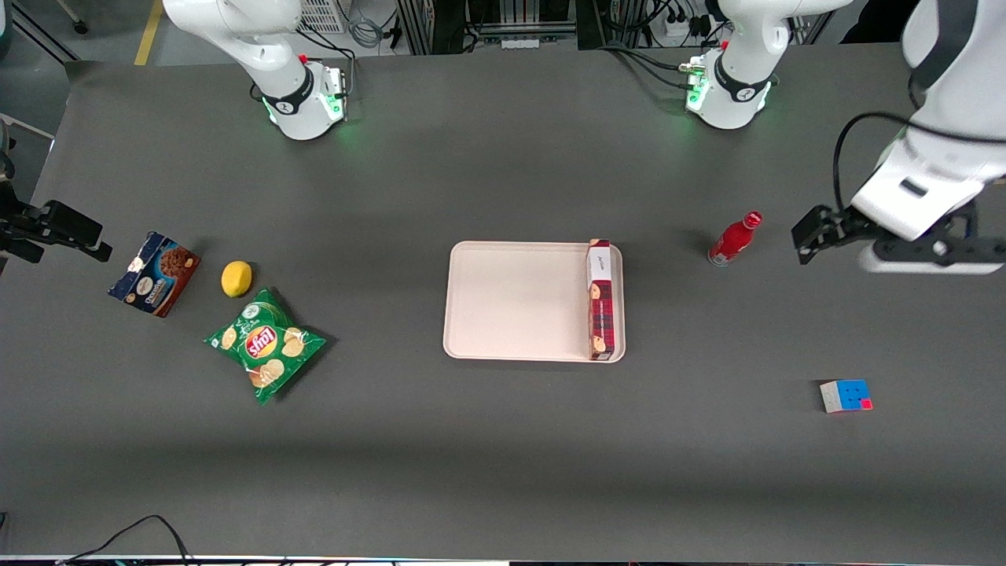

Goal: Place red cookie box on tray

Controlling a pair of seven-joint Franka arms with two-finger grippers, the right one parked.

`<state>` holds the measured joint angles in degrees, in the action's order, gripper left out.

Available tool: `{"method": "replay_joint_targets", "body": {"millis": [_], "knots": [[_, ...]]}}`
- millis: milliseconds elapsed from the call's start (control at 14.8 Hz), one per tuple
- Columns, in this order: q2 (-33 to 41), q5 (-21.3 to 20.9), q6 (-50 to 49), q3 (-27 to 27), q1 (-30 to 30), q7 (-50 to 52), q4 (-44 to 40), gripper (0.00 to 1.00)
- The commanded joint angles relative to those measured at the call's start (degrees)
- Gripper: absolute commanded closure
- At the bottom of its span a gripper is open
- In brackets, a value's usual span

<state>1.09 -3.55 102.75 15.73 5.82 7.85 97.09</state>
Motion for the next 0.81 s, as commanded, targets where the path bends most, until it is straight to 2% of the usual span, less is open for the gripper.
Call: {"method": "replay_joint_targets", "body": {"millis": [0,271,609,745], "knots": [[2.2,2.4,-3.9,-1.7,-1.3,1.5,-2.9,0.00],[2.2,5.0,-4.0,-1.5,-1.3,1.6,-2.7,0.00],[1.2,5.1,-4.1,-1.4,-1.7,1.7,-2.7,0.00],[1.2,5.1,-4.2,-2.1,-3.9,1.9,-2.8,0.00]]}}
